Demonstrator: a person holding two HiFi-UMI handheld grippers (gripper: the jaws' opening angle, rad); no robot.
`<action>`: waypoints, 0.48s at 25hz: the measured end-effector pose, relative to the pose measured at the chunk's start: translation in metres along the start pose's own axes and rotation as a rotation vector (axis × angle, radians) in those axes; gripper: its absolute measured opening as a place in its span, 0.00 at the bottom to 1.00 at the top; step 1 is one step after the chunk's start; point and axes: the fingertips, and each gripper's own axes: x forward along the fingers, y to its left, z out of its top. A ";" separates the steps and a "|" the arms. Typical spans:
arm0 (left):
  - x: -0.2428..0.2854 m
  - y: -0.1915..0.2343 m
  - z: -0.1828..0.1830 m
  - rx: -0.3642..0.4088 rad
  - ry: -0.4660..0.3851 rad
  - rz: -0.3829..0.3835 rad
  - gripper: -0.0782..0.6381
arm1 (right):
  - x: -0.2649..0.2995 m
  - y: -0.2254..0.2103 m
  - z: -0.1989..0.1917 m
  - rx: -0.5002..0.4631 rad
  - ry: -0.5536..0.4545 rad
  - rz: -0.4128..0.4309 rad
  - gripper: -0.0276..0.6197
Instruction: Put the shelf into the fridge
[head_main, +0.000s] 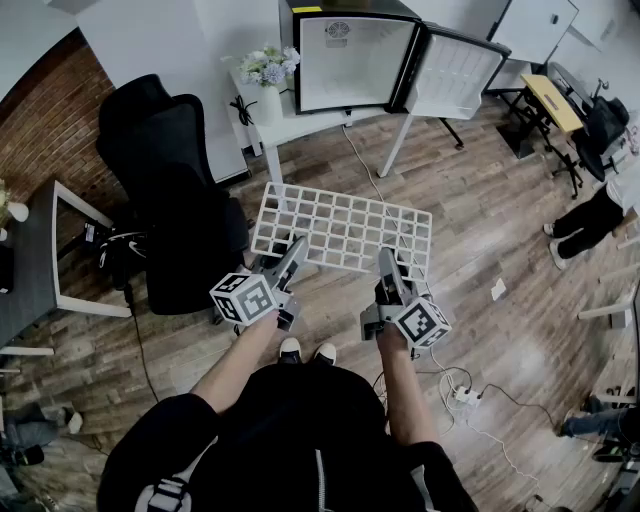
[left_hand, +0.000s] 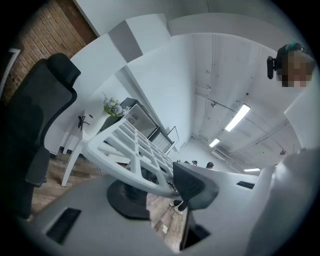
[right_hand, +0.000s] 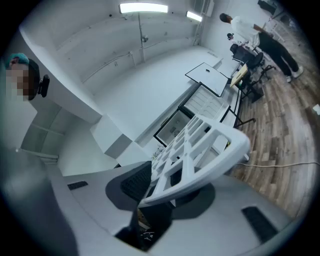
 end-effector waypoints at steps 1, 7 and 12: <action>-0.001 -0.001 0.000 0.002 0.001 0.000 0.33 | -0.001 0.002 -0.001 0.003 -0.002 0.008 0.24; -0.003 -0.003 -0.003 0.001 0.003 0.006 0.33 | -0.003 0.009 0.003 -0.007 -0.004 0.013 0.25; 0.002 -0.004 -0.009 -0.003 -0.001 0.015 0.33 | -0.003 0.001 0.005 0.004 0.000 0.028 0.24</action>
